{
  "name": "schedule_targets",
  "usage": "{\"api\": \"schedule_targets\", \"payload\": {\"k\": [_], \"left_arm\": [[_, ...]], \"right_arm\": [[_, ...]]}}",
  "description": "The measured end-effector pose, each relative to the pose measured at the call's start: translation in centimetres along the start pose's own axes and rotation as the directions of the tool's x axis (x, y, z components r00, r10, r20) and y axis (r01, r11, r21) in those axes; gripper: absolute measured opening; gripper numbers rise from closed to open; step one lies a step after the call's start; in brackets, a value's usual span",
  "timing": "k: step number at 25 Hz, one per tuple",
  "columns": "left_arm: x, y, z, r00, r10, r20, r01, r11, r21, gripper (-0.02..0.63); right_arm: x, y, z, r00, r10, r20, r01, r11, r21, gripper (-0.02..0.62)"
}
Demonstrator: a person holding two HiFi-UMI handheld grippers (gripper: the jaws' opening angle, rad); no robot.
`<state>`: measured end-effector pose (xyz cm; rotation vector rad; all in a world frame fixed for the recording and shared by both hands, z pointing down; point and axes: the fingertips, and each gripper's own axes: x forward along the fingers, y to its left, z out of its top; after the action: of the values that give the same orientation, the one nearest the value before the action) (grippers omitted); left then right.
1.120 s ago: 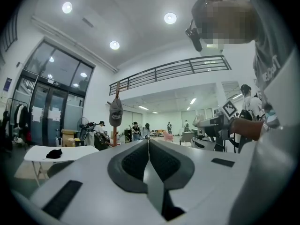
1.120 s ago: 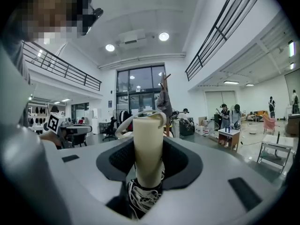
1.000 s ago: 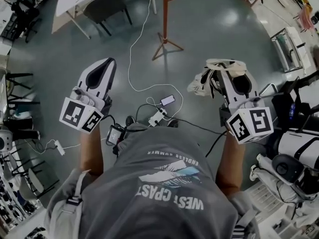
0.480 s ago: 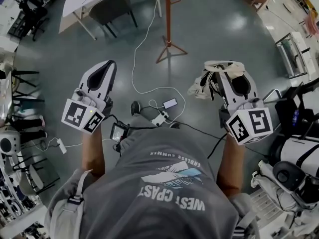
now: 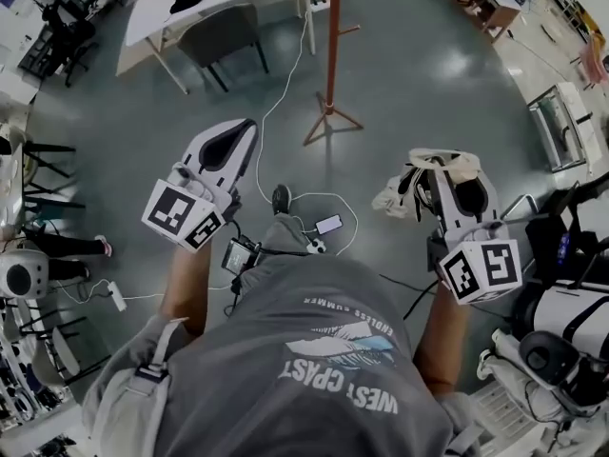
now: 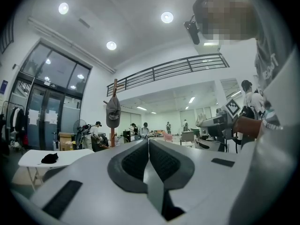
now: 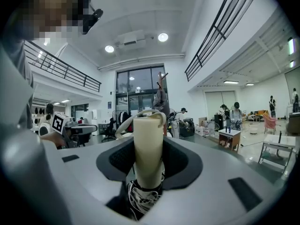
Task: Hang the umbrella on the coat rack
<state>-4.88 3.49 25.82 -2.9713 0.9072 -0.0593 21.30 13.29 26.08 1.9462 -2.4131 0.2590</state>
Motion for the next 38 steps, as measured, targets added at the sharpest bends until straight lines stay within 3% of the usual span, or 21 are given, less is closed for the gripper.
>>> {"api": "schedule_targets", "payload": {"k": [8,14,26,38], "left_arm": [[4.9,8.1,0.7,0.996,-0.087,0.029,0.087,0.996,-0.012,0.020],[7.9,13.6,0.7,0.994,-0.102,0.030,0.102,0.995,-0.013,0.020],[11.9,17.9,-0.6,0.987,-0.159,0.025,0.161,0.985,-0.065,0.020],[13.4,24.0,-0.2,0.968,-0.238,0.083,0.245,0.965,-0.097,0.020]], "right_arm": [[7.2,-0.4,0.6,0.996,-0.093,-0.016,0.093,0.995,0.020,0.170],[12.6,-0.4,1.9,0.994,-0.101,-0.030,0.102,0.995,0.020,0.170],[18.7,-1.1,3.4,0.987,-0.148,-0.070,0.148,0.989,0.001,0.170],[25.1,-3.4,6.0,0.966,-0.247,-0.082,0.247,0.969,-0.010,0.170]]}}
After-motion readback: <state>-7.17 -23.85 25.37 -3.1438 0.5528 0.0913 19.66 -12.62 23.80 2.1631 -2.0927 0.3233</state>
